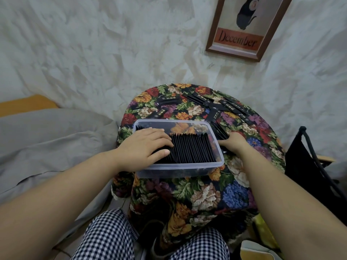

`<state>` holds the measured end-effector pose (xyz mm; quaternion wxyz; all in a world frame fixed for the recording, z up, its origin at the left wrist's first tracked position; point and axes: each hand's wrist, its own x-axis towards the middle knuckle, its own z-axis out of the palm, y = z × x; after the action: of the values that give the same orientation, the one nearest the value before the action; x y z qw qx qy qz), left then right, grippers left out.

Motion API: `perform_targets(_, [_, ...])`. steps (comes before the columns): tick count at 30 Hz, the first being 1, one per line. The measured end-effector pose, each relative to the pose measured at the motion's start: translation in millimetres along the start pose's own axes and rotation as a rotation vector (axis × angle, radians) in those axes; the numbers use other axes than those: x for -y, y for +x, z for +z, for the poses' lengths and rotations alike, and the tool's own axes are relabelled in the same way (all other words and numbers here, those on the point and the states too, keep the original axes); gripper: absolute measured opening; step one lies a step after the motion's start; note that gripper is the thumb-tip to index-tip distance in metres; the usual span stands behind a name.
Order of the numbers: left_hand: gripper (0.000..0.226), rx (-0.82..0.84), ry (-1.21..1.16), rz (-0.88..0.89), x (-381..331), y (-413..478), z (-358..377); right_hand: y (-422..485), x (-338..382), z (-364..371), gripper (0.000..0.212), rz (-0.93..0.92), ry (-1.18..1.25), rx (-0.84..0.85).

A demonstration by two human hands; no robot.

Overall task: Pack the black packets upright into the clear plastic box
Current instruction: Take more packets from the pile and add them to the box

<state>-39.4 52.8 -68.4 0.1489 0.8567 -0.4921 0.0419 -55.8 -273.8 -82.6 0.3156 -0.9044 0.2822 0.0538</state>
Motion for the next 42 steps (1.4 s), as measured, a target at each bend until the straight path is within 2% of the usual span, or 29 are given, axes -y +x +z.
perform_targets(7, [0.078, -0.004, 0.005, 0.003, -0.2, 0.3, 0.3, -17.2, -4.3, -14.1, 0.015, 0.051, 0.365, 0.089])
perform_targets(11, [0.081, 0.002, 0.002, -0.001, -0.5, -0.2, -0.2, -25.6, -8.1, -27.3, 0.014, 0.076, 0.725, 0.161])
perform_targets(13, [0.080, 0.005, 0.004, -0.003, -0.8, -0.3, -0.7, -36.1, 1.5, -35.3, 0.007, 0.062, 0.842, 0.154])
perform_targets(17, [0.080, 0.008, -0.003, -0.010, -1.3, -0.1, -1.0, -64.8, 37.0, -40.1, 0.008, -0.045, 0.985, 0.187])
perform_targets(19, [0.081, 0.010, -0.004, -0.010, -1.6, 0.0, -1.2, -80.6, 56.3, -34.7, 0.013, -0.120, 0.928, 0.250])
perform_targets(22, [0.081, 0.021, 0.004, -0.012, -1.3, -0.3, -1.4, -105.0, 83.7, -14.5, 0.013, -0.221, 0.573, 0.354])
perform_targets(24, [0.083, 0.030, 0.013, -0.017, -1.4, 0.2, -2.0, -113.4, 95.7, 4.2, 0.015, -0.245, 0.343, 0.340])
perform_targets(29, [0.085, 0.066, 0.030, -0.032, -5.8, 1.0, -6.1, -111.2, 99.6, 38.5, 0.031, -0.256, 0.052, 0.182])
perform_targets(33, [0.086, 0.064, 0.025, -0.022, -6.4, 0.8, -8.2, -119.4, 102.0, 48.4, 0.037, -0.284, -0.047, 0.097])
perform_targets(36, [0.078, 0.049, 0.010, -0.014, -7.0, 0.5, -8.2, -126.0, 105.8, 51.6, 0.034, -0.309, -0.029, 0.080])
perform_targets(39, [0.080, 0.048, 0.003, -0.029, -5.5, -0.2, -7.8, -127.0, 107.0, 55.7, 0.037, -0.310, -0.038, 0.073])
perform_targets(42, [0.075, 0.061, 0.002, -0.048, -7.1, -0.3, -9.1, -127.0, 104.8, 56.6, 0.047, -0.287, 0.005, 0.047])
